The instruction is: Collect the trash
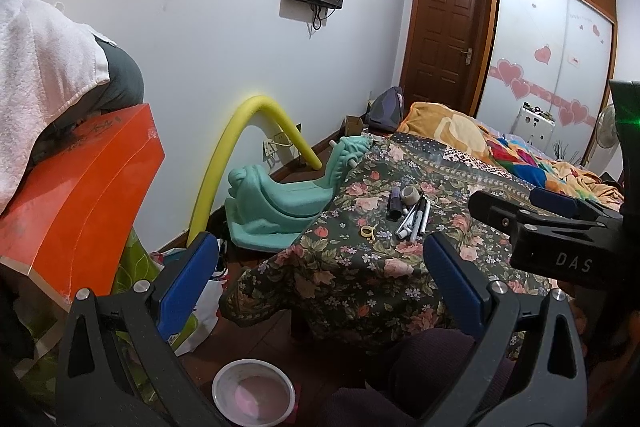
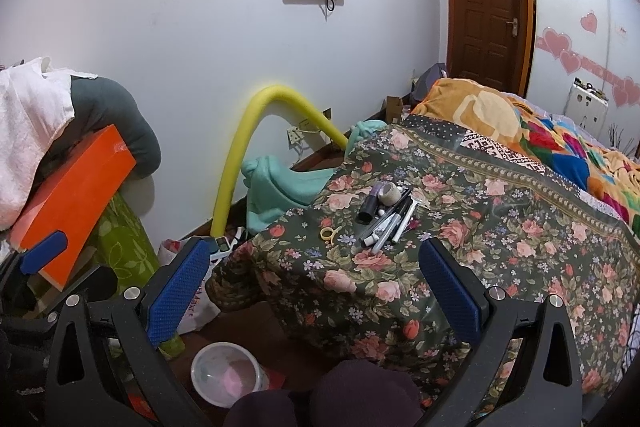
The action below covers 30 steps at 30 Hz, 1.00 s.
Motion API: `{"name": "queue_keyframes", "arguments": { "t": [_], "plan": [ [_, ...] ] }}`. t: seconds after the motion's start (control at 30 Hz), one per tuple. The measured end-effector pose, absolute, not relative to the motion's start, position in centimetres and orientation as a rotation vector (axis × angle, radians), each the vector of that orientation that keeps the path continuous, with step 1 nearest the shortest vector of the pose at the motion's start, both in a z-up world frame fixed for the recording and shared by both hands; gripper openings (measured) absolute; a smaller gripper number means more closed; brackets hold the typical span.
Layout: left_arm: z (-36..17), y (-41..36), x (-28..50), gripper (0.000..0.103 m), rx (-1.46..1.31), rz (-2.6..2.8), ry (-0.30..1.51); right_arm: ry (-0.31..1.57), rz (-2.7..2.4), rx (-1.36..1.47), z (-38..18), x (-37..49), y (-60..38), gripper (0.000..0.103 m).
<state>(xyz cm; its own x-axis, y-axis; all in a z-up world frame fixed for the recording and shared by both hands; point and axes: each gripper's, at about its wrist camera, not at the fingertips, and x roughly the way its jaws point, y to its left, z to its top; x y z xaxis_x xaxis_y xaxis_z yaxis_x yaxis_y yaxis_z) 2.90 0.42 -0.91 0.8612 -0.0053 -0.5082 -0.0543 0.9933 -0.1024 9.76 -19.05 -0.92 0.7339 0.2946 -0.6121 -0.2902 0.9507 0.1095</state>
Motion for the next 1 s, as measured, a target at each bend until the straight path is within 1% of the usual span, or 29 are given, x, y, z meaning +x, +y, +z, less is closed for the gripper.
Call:
{"name": "queue_keyframes", "arguments": {
  "t": [0.5,0.77,1.0],
  "plan": [
    [-0.7,-0.4,4.6,0.103,-0.108,0.086,0.542,0.669,0.343,-0.013,-1.3,11.3,-19.5,0.103],
    [-1.4,-2.2,9.2,0.103,-0.093,0.098,0.59,0.694,0.338,-0.032,-2.7,15.0,-21.4,0.103],
    [-2.7,-4.0,14.5,0.103,-0.096,0.086,0.637,0.749,0.319,0.015,-4.4,19.1,-24.3,0.103]
  ]
}}
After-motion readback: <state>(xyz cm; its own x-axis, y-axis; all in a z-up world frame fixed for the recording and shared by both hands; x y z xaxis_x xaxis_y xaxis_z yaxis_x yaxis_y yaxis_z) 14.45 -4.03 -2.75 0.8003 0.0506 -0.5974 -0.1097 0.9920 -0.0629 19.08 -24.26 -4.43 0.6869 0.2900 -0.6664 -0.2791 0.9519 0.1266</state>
